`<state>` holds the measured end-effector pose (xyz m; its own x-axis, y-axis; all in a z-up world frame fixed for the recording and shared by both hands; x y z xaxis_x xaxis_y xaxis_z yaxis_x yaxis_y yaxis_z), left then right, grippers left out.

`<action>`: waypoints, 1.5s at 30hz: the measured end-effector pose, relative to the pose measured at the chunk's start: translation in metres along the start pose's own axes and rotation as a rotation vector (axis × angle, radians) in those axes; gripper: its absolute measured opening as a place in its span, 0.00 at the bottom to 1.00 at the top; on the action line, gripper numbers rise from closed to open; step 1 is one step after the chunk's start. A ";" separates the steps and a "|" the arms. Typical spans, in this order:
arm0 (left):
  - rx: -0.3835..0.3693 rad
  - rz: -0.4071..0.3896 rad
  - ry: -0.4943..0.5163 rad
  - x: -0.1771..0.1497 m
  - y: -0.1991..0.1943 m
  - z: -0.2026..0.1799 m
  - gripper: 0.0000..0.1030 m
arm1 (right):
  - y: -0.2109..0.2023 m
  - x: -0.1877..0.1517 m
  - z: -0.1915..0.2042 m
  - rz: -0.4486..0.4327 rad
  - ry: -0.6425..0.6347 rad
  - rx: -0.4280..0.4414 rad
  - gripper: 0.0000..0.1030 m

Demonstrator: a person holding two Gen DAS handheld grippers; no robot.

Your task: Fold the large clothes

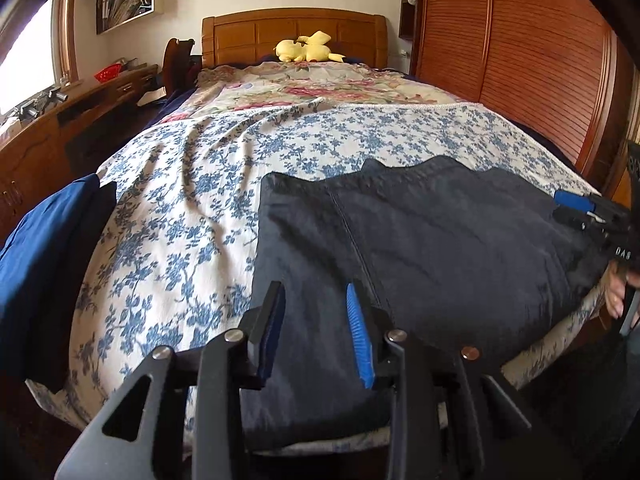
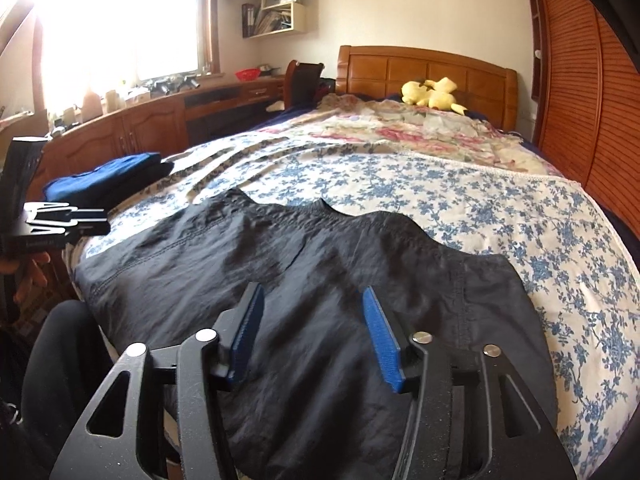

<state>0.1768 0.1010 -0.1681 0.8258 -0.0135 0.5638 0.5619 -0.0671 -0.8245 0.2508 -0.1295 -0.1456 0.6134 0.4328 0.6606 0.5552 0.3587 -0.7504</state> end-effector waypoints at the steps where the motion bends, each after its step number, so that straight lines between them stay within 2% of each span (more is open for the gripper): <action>1: 0.003 0.003 0.002 -0.003 -0.001 0.000 0.31 | 0.000 -0.002 -0.001 0.003 0.000 -0.003 0.56; 5: 0.009 0.017 0.002 -0.012 0.000 -0.001 0.32 | 0.002 -0.010 -0.007 0.019 0.003 -0.016 0.60; 20: 0.028 0.105 -0.034 -0.056 0.022 0.005 0.33 | 0.019 -0.029 -0.011 0.077 0.004 -0.025 0.61; 27: 0.033 0.119 -0.041 -0.063 0.030 0.004 0.33 | 0.030 -0.037 -0.011 0.113 -0.003 -0.027 0.61; 33: 0.070 0.123 -0.017 -0.067 0.033 0.002 0.33 | 0.035 -0.041 -0.014 0.122 -0.006 -0.034 0.61; 37: 0.077 0.122 -0.046 -0.072 0.030 0.009 0.33 | 0.044 -0.047 -0.013 0.153 -0.019 -0.041 0.62; 40: 0.091 0.126 -0.072 -0.077 0.029 0.017 0.33 | 0.036 -0.043 -0.008 0.123 -0.014 -0.013 0.62; 42: 0.078 0.131 -0.096 -0.080 0.030 0.022 0.33 | 0.032 -0.041 -0.005 0.108 -0.018 0.008 0.62; 45: 0.053 0.129 -0.125 -0.081 0.031 0.026 0.33 | 0.041 -0.045 -0.001 0.138 -0.039 -0.001 0.62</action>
<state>0.1286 0.1261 -0.2409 0.8887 0.1059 0.4460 0.4503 -0.0202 -0.8926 0.2468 -0.1348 -0.2060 0.6618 0.5096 0.5498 0.4675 0.2928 -0.8341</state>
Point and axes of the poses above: each gripper's, at about its wrist camera, not at the fingertips, and y roughly the way its jaws point, z to its left, x to its top, the point moved 9 cm from there along y, roughly the way its jaws point, and after that the axes turned 13 degrees about z, right-handed, at the moved point
